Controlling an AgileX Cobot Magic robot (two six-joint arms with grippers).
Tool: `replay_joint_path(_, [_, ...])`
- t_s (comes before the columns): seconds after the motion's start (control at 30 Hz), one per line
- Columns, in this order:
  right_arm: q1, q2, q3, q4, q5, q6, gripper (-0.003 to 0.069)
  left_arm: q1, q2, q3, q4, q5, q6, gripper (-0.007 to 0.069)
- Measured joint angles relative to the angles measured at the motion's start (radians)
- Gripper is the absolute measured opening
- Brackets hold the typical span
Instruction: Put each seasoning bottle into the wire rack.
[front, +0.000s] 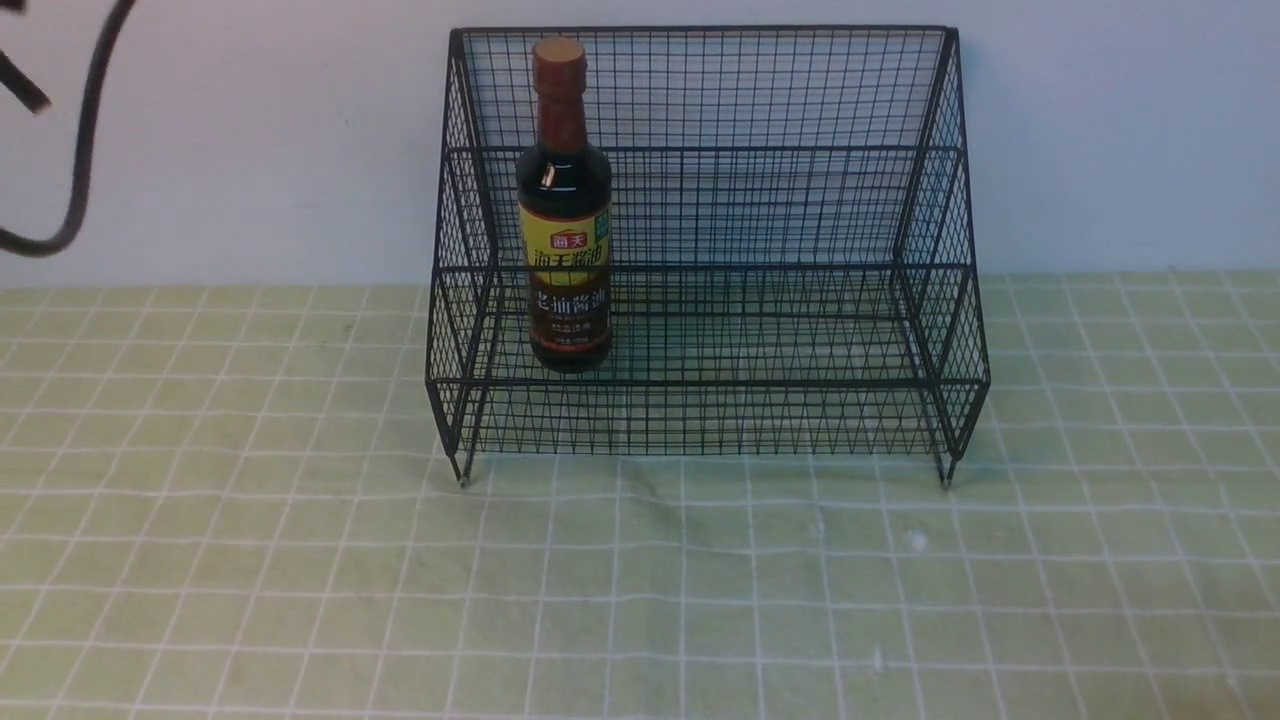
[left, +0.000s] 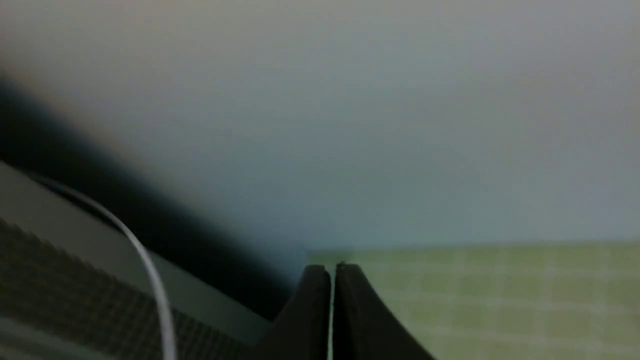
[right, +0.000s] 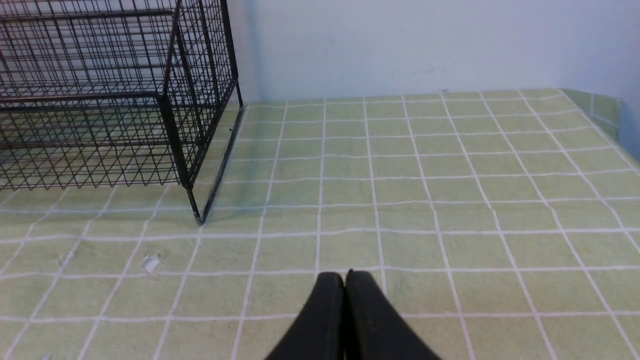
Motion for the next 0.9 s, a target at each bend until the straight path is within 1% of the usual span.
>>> replay_joint_path(0.03, [0.0,0.0,0.0,0.0,0.0,0.0,-0.0015,0.0,-0.002,0.0,-0.044,0.01,0.008,-0.0006])
replay_joint_path(0.07, [0.0,0.0,0.0,0.0,0.0,0.0,-0.0015,0.0,-0.01,0.002,-0.212,0.035,0.085,-0.0006])
replay_joint_path(0.1, [0.0,0.0,0.0,0.0,0.0,0.0,-0.0015,0.0,-0.011,0.002,-0.232,0.037,0.094,-0.0006])
replay_joint_path(0.13, [0.0,0.0,0.0,0.0,0.0,0.0,-0.0015,0.0,-0.023,0.003,-0.338,0.041,0.146,-0.0006])
replay_joint_path(0.2, [0.0,0.0,0.0,0.0,0.0,0.0,-0.0015,0.0,-0.062,0.004,-0.511,0.035,0.236,-0.0006])
replay_joint_path(0.27, [0.0,0.0,0.0,0.0,0.0,0.0,-0.0015,0.0,-0.087,0.004,-0.572,0.025,0.265,-0.0006])
replay_joint_path(0.33, [0.0,0.0,0.0,0.0,0.0,0.0,-0.0015,0.0,-0.151,0.004,-0.658,0.003,0.324,-0.0006])
replay_joint_path(0.47, [0.0,0.0,0.0,0.0,0.0,0.0,-0.0015,0.0,-0.239,0.007,-0.724,0.003,0.349,-0.0006])
replay_joint_path(0.57, [0.0,0.0,0.0,0.0,0.0,0.0,-0.0015,0.0,-0.313,0.054,-0.74,-0.008,0.359,-0.0006])
replay_joint_path(0.7, [0.0,0.0,0.0,0.0,0.0,0.0,-0.0015,0.0,-0.471,0.205,-0.765,-0.042,0.361,-0.0006])
replay_joint_path(0.9, [0.0,0.0,0.0,0.0,0.0,0.0,-0.0015,0.0,-0.703,0.393,-0.811,-0.053,0.361,-0.0006])
